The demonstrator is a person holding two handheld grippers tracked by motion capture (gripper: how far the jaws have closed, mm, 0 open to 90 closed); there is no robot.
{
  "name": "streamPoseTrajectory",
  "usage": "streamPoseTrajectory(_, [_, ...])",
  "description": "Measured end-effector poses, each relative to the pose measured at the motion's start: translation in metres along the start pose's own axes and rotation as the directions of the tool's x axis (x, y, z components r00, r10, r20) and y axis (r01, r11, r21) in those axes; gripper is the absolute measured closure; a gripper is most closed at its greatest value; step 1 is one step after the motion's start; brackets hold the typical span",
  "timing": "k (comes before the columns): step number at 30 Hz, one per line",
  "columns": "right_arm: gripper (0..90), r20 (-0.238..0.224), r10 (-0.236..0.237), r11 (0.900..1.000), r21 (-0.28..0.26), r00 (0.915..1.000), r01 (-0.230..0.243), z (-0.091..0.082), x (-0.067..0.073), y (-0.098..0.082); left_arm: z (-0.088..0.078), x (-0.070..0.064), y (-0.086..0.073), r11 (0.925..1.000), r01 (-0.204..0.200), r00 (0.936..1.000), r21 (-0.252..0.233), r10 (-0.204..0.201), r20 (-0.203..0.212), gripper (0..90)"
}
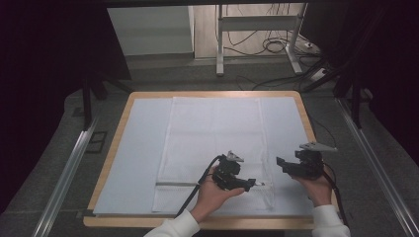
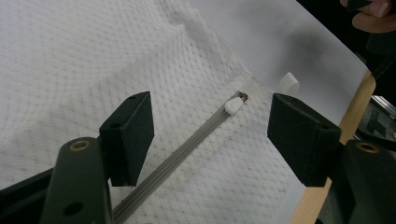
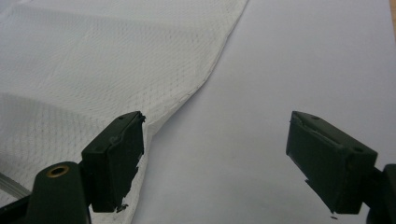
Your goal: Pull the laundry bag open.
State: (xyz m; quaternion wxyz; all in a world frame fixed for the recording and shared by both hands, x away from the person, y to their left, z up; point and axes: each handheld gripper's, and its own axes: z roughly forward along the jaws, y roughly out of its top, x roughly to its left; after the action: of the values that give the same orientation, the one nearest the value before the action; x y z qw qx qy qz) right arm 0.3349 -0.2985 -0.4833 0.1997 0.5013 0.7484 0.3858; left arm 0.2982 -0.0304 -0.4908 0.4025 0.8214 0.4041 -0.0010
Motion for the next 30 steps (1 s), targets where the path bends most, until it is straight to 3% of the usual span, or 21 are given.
streamPoseTrajectory(11, [18.7, 0.002, -0.001, 1.0, 0.0, 1.0, 0.001, 0.0, 0.0, 0.0, 0.014, -0.005, 0.002, 0.9977, 0.041, 0.9971, 0.054, -0.045, 0.061, 34.4])
streamPoseTrajectory(23, [19.7, 0.033, -0.024, 1.0, -0.005, 0.9992, 0.025, -0.001, 0.001, 0.001, 0.03, -0.007, 0.005, 0.992, 0.082, 0.9914, 0.096, -0.091, 0.094, 37.6])
streamPoseTrajectory(30, [19.8, 0.041, -0.029, 1.0, -0.003, 0.9987, 0.029, -0.001, 0.001, 0.001, 0.036, -0.008, 0.006, 0.9894, 0.083, 0.9898, 0.119, -0.095, 0.106, 42.6])
